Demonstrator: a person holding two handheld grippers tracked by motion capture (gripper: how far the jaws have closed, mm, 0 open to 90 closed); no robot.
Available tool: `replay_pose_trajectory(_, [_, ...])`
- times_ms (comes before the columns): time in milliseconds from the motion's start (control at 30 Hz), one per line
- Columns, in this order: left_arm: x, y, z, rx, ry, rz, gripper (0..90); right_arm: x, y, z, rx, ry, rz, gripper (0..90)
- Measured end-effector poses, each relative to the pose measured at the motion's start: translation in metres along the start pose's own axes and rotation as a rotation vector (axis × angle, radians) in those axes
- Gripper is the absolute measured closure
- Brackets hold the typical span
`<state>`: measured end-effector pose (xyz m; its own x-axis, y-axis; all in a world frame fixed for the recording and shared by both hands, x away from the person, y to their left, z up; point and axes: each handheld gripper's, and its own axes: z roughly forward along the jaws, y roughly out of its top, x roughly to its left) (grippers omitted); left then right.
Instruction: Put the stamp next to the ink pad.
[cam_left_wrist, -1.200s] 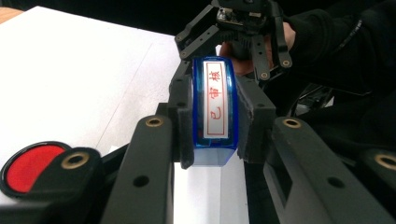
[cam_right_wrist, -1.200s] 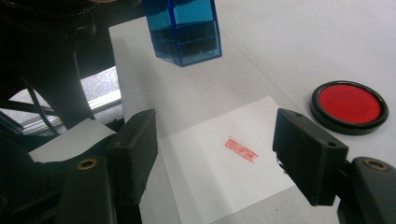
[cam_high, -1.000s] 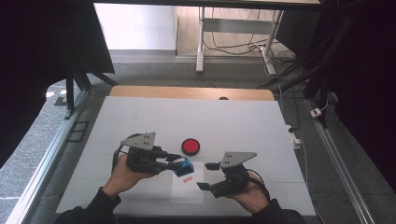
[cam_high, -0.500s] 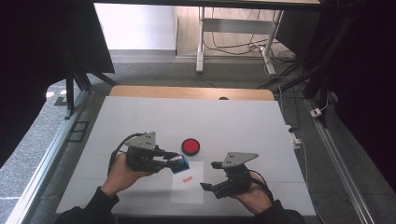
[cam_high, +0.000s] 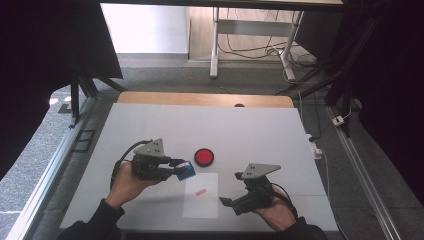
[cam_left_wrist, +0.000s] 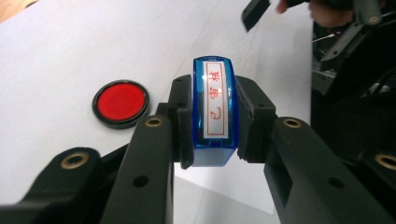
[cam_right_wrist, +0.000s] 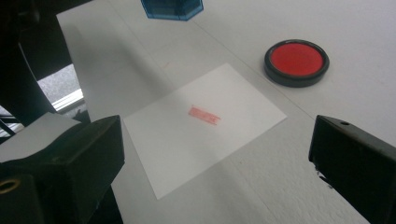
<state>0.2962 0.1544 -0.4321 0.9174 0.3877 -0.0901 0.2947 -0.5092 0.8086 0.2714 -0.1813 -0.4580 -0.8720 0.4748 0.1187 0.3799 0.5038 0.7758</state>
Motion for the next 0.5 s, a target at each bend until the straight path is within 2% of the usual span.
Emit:
replay_pose_trajectory(233, [0.006,-0.004,-0.003,0.015,0.032,-0.028,70.4,-0.001,-0.006,-0.006,0.016,-0.086,-0.019,0.0])
replay_pose_trajectory(333, [0.009,-0.006,-0.005,0.016,0.045,-0.038,70.5,-0.002,-0.009,-0.011,0.013,-0.120,-0.009,0.0])
replay_pose_trajectory(500, [0.012,-0.009,-0.006,0.026,0.064,-0.054,70.5,-0.007,-0.015,-0.017,0.025,-0.147,0.014,0.0])
